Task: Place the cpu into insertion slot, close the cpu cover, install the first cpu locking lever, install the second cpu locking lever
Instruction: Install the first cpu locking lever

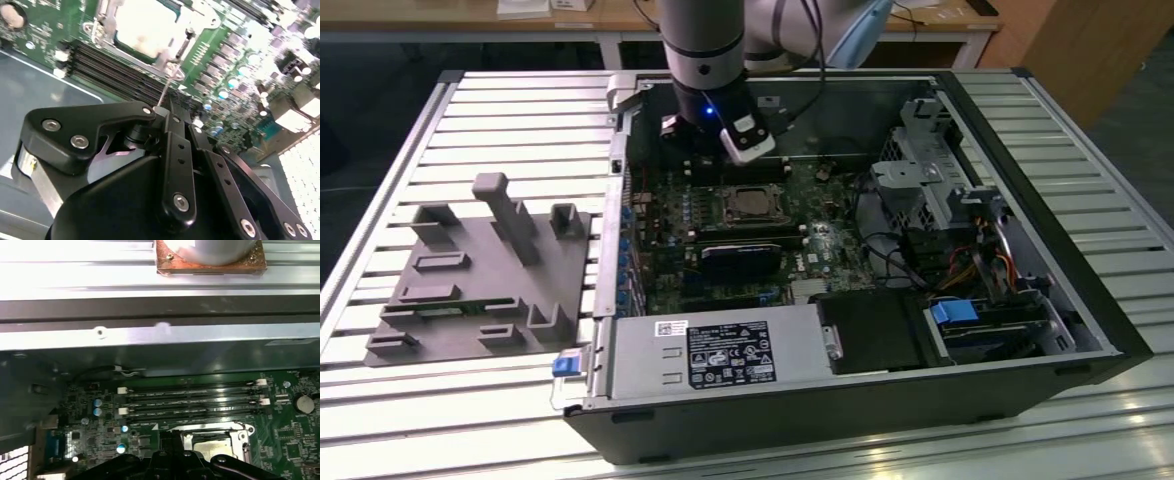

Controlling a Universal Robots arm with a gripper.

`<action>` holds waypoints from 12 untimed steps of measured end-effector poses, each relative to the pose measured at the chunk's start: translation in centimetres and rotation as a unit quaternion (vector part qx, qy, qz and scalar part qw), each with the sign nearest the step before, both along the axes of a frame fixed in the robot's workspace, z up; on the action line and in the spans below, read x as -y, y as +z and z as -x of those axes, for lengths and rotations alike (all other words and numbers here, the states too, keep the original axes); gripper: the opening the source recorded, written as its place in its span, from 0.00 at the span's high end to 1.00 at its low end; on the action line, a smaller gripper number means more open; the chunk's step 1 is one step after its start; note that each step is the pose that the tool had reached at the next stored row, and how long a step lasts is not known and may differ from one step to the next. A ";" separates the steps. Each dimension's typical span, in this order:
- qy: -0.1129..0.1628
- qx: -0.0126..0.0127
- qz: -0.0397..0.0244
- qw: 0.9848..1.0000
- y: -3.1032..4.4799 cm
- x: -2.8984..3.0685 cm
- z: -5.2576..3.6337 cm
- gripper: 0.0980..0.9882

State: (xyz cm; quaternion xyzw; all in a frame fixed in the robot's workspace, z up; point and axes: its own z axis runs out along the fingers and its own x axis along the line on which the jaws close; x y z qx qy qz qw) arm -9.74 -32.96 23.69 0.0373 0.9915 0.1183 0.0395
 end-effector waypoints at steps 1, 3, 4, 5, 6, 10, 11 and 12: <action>0.000 0.000 0.000 1.000 0.00 0.00 -0.29 0.99; 0.000 0.000 0.000 1.000 -0.01 0.00 -0.95 0.99; 0.000 0.000 0.000 1.000 -0.01 0.00 -1.29 0.99; 0.000 0.000 0.000 1.000 -0.02 0.00 -1.64 0.99; 0.000 0.000 0.000 1.000 -0.02 0.00 -1.98 0.99; 0.000 0.000 0.000 1.000 -0.05 0.00 -4.44 0.99; 0.000 0.000 0.000 1.000 -0.04 0.01 -4.53 0.99; 0.000 0.000 0.000 1.000 -0.04 0.01 -4.53 0.99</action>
